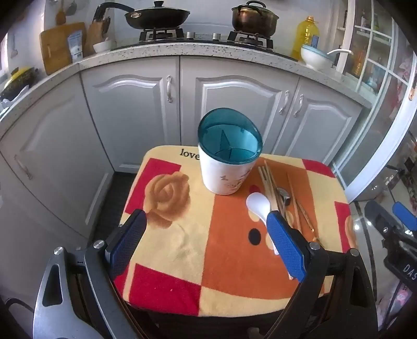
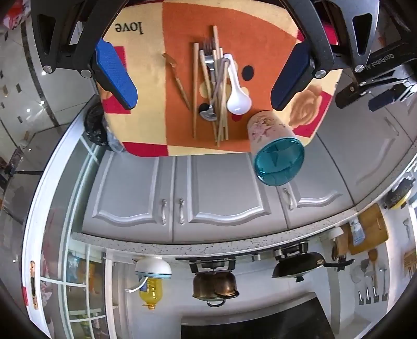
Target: Organize utensils
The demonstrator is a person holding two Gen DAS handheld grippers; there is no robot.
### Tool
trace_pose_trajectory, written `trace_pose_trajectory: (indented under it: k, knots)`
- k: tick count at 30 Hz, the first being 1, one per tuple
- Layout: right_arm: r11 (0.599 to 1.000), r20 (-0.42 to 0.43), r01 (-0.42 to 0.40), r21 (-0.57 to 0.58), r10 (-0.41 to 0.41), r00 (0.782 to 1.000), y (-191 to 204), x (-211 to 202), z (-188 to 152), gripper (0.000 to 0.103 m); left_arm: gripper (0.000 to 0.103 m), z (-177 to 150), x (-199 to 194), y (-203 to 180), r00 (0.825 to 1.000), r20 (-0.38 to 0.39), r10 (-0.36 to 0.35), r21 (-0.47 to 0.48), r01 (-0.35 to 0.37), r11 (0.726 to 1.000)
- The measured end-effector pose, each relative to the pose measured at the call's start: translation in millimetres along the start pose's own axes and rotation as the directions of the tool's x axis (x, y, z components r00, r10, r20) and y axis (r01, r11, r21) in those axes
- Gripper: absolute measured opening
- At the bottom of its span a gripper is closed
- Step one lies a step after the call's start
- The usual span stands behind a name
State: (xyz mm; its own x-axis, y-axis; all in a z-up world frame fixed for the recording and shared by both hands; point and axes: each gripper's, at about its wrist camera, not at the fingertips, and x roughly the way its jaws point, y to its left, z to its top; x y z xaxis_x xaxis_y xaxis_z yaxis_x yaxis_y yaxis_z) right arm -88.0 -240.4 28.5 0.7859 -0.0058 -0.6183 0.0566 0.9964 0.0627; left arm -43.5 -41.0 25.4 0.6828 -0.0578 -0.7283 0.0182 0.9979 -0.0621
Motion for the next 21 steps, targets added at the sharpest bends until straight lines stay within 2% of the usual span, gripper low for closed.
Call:
trace_pose_trajectory:
  k: [2, 7, 21]
  knots:
    - [1.000, -0.008, 0.009, 0.003, -0.009, 1.000, 1, 2, 1, 0.103, 0.094, 6, -2, 14, 1.000, -0.003, -0.028, 0.004, 0.028, 1.000]
    - [1.000, -0.006, 0.028, 0.005, -0.028, 1.000, -6, 2, 6, 0.103, 0.094, 16, -7, 5, 0.999, 0.001, -0.036, 0.033, 0.036, 0.999]
    - [0.999, 0.050, 0.046, 0.007, -0.046, 0.998, -19, -2, 23, 0.103, 0.094, 34, -22, -8, 0.993, 0.097, -0.074, 0.051, 0.069, 0.996]
